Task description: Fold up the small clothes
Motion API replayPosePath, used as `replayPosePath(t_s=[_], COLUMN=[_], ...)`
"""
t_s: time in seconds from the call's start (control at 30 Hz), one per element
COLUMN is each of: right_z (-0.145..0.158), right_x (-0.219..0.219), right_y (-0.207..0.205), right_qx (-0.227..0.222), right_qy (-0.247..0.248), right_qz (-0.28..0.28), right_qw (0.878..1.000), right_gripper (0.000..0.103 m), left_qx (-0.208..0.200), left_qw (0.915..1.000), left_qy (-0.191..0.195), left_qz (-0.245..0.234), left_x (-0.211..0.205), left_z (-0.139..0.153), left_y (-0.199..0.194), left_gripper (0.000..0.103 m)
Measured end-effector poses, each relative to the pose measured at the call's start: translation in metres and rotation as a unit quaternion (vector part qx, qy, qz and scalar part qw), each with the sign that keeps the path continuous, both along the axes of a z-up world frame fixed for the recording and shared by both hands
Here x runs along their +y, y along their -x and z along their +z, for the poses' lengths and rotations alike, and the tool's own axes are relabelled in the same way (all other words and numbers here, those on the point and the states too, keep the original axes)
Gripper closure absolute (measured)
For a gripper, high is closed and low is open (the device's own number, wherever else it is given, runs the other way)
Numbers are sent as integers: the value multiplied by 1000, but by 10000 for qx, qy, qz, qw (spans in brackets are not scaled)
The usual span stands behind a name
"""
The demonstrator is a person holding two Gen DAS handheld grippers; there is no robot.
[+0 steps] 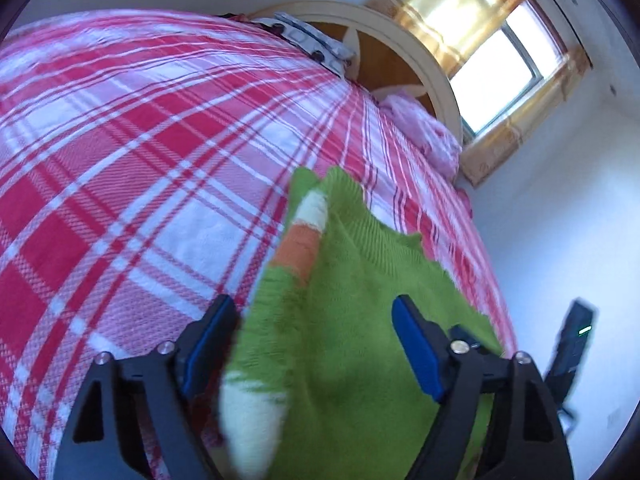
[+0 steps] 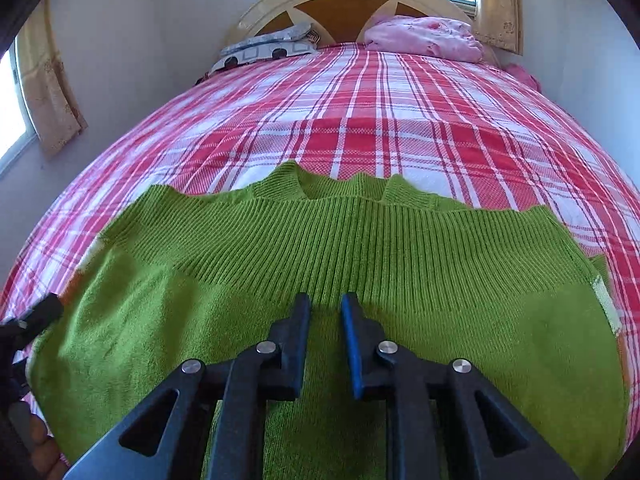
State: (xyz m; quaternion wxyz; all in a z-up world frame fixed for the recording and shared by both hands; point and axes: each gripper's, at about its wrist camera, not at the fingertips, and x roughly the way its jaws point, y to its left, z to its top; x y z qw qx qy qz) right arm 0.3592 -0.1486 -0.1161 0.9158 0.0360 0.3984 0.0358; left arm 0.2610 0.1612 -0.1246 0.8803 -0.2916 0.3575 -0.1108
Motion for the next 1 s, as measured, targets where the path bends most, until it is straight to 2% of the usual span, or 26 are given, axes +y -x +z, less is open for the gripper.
replayPosePath(t_s=[0.1, 0.17, 0.2, 0.27, 0.3, 0.33, 0.37, 0.5, 0.6, 0.67, 0.7, 0.8, 0.9, 1.0], right_z=[18, 25, 24, 6, -4, -5, -4, -5, -6, -6, -6, -7, -10, -10], right_x=[-8, -7, -5, 4, 8, 12, 13, 13, 10, 7, 4, -4, -19, -37], right_y=[23, 37, 44, 48, 52, 57, 57, 59, 60, 62, 62, 63, 65, 72], right_qx=[-318, -363, -289, 82, 37, -162, -164, -223, -239, -248, -257, -293, -343, -524], right_qy=[-414, -443, -447, -284, -146, -26, 38, 52, -45, -149, -255, -633, -1230, -1742], right_qz=[-67, -85, -45, 72, 84, 91, 76, 58, 64, 73, 80, 101, 101, -103], right_qw=[9986, 9983, 9986, 9995, 9999, 9998, 9998, 9997, 9997, 9996, 9993, 9975, 9918, 9833], right_gripper=[86, 86, 86, 86, 86, 86, 86, 86, 86, 85, 85, 85, 86, 86], left_qx=[15, 51, 78, 178, 194, 190, 191, 155, -97, -283, -345, -535, -846, -1163], left_qw=[10000, 10000, 10000, 9998, 9995, 9993, 9990, 9983, 9967, 9967, 9965, 9929, 9867, 9745], left_qy=[-1, 33, 42, -95, -247, -336, -412, -547, -784, -709, -697, -969, -1154, -1513], left_qz=[-41, 0, -6, 1, 15, 8, -5, -89, -177, -270, -312, -426, -769, -1183], left_x=[1, 3, 2, -2, -5, -7, -9, -12, -20, -23, -26, -42, -65, -98], left_z=[-2, -3, -4, -5, -4, -2, -1, 4, 19, 31, 36, 52, 64, 69], left_y=[0, -1, -3, -6, -6, -6, -6, -5, 1, 4, 5, 6, 16, 31], left_gripper=[37, 44, 53, 59, 59, 62, 63, 80, 83, 83, 83, 84, 85, 85])
